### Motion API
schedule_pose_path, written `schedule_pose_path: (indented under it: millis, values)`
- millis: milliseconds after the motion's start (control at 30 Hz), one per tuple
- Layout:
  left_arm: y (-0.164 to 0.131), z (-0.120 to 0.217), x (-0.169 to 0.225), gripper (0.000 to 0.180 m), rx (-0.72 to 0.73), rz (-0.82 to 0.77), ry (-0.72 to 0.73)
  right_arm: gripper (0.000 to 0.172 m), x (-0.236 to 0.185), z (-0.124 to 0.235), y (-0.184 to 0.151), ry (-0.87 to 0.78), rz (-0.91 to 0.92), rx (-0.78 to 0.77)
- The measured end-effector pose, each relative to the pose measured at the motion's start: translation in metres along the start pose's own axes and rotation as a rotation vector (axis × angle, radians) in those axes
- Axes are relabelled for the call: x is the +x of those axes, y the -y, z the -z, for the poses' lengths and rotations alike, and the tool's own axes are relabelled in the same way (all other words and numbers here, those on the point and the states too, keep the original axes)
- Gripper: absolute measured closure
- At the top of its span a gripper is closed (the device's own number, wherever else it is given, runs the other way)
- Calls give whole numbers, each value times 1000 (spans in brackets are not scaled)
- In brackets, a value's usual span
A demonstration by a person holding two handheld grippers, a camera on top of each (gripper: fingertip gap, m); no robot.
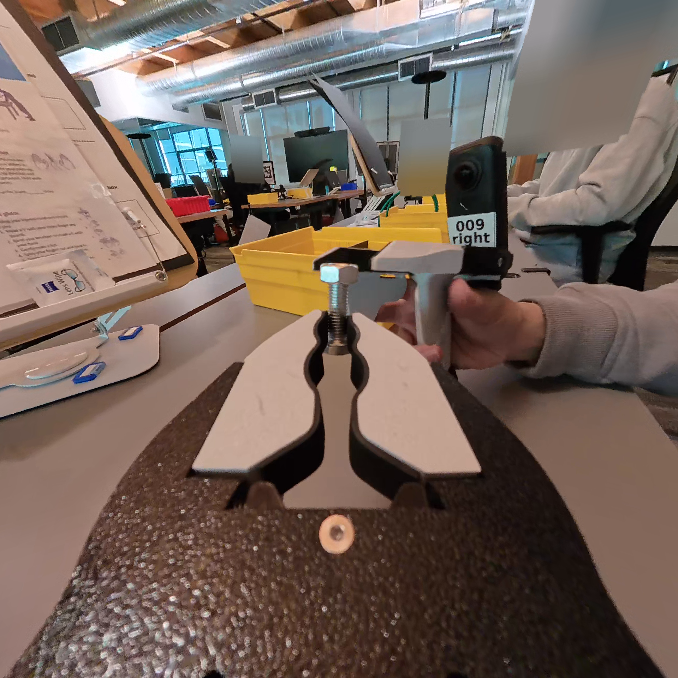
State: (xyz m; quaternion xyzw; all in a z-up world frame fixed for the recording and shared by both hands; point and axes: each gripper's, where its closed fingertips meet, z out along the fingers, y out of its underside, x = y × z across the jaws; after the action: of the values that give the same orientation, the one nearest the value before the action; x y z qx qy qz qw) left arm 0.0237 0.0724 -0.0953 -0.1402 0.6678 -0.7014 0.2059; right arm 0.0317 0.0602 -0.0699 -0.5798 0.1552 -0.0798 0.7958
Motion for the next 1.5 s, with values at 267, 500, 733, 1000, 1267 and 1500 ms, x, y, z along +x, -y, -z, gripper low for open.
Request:
schedule_pose_path:
  millis: [267,500,733,1000,1267,1500]
  values:
    - [-5,-9,9,172,-45,-63,-5,134,-8,-7,-4,2,6,-9]
    - [3,-1,1,172,22,6,14,140,10,-1,-3,-89,21,-18]
    - [3,-1,0,172,27,19,12,128,-11,-5,0,31,8,6]
    - [-3,-6,5,172,-26,-35,12,139,-14,-9,-5,12,18,-18]
    - [-4,-6,4,172,-35,-42,17,154,-15,-9,-5,19,31,-30]
    - [3,-4,20,172,25,51,-148,154,-29,-3,0,202,-1,-35]
